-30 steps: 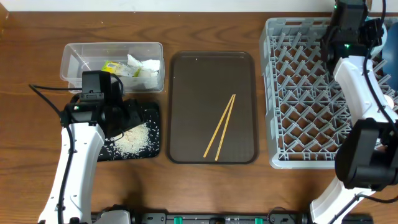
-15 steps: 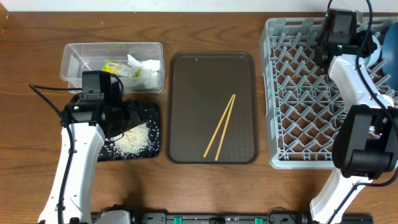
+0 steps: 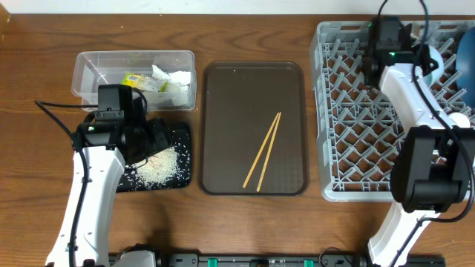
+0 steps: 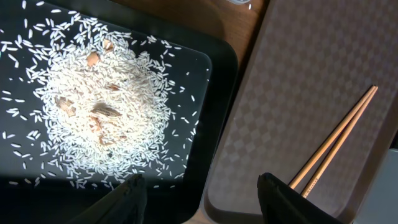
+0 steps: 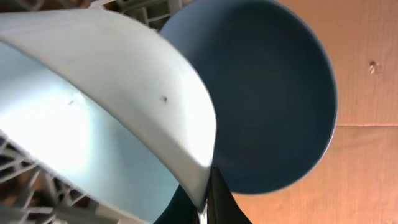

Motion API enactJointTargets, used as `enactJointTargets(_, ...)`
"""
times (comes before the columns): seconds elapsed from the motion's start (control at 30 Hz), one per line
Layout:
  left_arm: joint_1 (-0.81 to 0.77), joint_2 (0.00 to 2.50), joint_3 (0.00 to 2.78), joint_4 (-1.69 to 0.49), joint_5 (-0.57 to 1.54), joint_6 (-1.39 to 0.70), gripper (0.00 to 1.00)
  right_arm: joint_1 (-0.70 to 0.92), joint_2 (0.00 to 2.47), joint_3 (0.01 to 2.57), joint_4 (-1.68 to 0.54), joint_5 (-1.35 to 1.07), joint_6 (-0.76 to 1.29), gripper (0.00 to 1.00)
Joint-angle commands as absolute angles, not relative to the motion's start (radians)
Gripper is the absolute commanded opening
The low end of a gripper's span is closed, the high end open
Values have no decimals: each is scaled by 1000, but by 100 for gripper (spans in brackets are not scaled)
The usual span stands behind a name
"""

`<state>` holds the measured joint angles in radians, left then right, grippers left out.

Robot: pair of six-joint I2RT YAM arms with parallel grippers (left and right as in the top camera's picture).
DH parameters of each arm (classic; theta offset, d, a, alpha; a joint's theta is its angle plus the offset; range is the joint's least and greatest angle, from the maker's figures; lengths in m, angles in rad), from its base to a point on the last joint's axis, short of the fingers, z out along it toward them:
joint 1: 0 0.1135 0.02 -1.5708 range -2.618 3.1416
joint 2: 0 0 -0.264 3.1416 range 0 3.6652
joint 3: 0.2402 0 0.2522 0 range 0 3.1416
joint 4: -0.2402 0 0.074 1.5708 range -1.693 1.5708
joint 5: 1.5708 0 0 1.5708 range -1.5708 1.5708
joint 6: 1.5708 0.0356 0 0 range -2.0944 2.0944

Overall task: Sort waste into correct bins and load items into the dishwasher rack
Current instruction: 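Carry the bowl with the right gripper and place it in the rack, then reach the left gripper to the chopsticks on the brown tray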

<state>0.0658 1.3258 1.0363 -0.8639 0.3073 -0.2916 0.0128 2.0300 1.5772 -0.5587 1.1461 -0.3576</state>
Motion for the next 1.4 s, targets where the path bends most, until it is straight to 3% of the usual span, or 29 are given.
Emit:
enactJointTargets(0.0,71,1320,1042,-867,294,-286,60,40,2076,1557,-638,1047,-283,1)
enactJointTargets(0.17,71,1320,1042,-867,294,-286,60,60,2064,1557,-735,984,-111,3)
enactJointTargets(0.37,71,1320,1042,-867,294,-286,61,62,1966,1557,-779,641,-83,13)
enactJointTargets(0.6,71,1320,1042,-866,294,-286,61,63,1769,1557,-804,456,-83,50)
enactJointTargets(0.67,71,1320,1042,-864,294,-286,67,62,1710,1557,-838,384,-82,60)
enactJointTargets(0.7,68,1320,1042,-860,294,-283,67,61,1677,1557,-864,319,-82,70)
enactJointTargets(0.9,-18,1320,1042,-808,294,-209,70,44,1583,1557,-977,49,-83,89)
enactJointTargets(1.1,-207,1340,1042,-721,294,-126,71,44,1570,1557,-1053,-36,-82,97)
enactJointTargets(1.37,-422,1477,1042,-569,294,-54,70,46,1570,1557,-1065,-35,-82,99)
